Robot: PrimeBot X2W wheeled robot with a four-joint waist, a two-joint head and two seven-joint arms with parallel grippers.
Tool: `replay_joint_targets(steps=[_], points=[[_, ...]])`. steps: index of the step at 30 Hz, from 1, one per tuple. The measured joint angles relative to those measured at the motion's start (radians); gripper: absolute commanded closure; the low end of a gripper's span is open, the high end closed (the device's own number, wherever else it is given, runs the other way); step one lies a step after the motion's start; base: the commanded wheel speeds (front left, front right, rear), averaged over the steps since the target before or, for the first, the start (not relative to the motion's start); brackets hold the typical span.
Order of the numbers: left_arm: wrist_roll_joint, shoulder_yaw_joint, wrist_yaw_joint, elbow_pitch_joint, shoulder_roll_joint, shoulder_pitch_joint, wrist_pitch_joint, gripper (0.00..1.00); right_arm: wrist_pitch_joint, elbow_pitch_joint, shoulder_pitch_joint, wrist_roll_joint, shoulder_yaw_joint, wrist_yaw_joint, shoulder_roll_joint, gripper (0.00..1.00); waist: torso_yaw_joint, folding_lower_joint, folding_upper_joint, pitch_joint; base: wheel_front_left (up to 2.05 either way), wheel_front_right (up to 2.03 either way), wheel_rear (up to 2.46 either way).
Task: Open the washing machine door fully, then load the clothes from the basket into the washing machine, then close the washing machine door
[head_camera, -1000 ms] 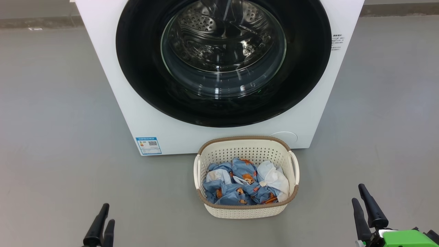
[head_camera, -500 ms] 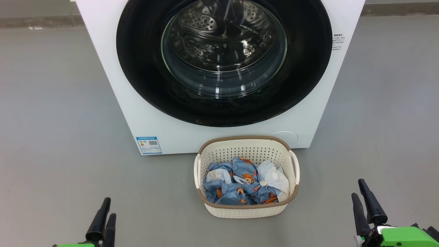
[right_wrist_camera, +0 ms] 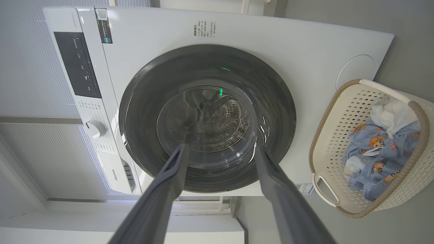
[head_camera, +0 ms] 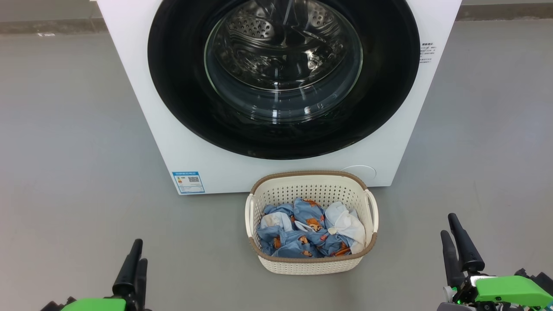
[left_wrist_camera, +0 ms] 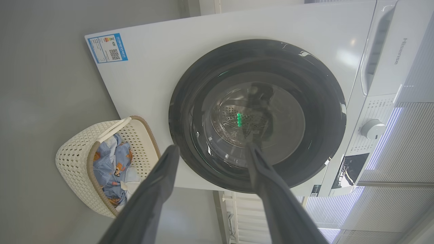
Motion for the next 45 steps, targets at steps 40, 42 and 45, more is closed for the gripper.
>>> replay_joint_targets(steps=[40, 42, 45], points=[[0.645, -0.064, 0.01, 0.005, 0.031, -0.041, -0.12, 0.0, -0.119, -0.001, -0.061, -0.525, 0.098, 0.0, -0.051, 0.0, -0.001, 0.0, 0.0, -0.007, 0.0, 0.0, 0.0], [0.671, -0.066, 0.01, 0.007, 0.03, -0.041, -0.127, 0.0, -0.124, 0.01, -0.062, -0.573, 0.098, 0.0, -0.051, 0.0, -0.001, -0.0001, 0.0, -0.008, 0.0, 0.0, 0.0], [0.714, -0.068, 0.009, 0.009, 0.03, -0.042, -0.133, 0.0, -0.133, 0.027, -0.063, -0.638, 0.098, 0.0, -0.05, 0.0, 0.0, 0.0, 0.0, -0.008, 0.0, 0.0, 0.0]])
